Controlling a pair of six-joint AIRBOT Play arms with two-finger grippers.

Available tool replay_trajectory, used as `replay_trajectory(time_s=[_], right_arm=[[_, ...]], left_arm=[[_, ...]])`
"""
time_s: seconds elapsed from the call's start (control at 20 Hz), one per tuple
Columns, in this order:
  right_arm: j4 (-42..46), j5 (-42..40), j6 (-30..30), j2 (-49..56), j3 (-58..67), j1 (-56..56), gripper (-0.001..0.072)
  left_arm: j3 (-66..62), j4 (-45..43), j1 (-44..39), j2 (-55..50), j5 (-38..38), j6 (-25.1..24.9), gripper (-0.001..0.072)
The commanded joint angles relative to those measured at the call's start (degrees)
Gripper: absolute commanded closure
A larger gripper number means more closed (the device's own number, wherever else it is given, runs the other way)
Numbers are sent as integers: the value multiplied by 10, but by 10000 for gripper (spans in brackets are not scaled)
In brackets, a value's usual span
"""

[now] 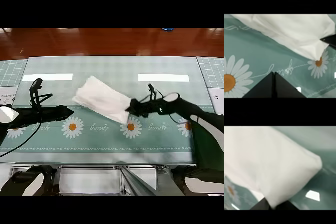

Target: Fold the shirts.

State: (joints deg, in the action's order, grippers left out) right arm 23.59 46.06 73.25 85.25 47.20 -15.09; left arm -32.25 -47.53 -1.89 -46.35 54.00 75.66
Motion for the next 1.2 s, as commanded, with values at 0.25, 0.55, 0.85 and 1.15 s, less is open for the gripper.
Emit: replay_trajectory(time_s=[0.25,0.55,0.85,1.15], right_arm=[[185,229,90,14,406,69,692],[262,382,181,14,648,201,692],[265,455,197,-37,677,397,692],[366,583,212,-76,676,558,693]], left_arm=[[1,-24,0,0,0,6,690],[2,-35,0,-1,36,9,690],[4,-35,-22,0,36,11,690],[4,-33,-64,0,-30,15,690]])
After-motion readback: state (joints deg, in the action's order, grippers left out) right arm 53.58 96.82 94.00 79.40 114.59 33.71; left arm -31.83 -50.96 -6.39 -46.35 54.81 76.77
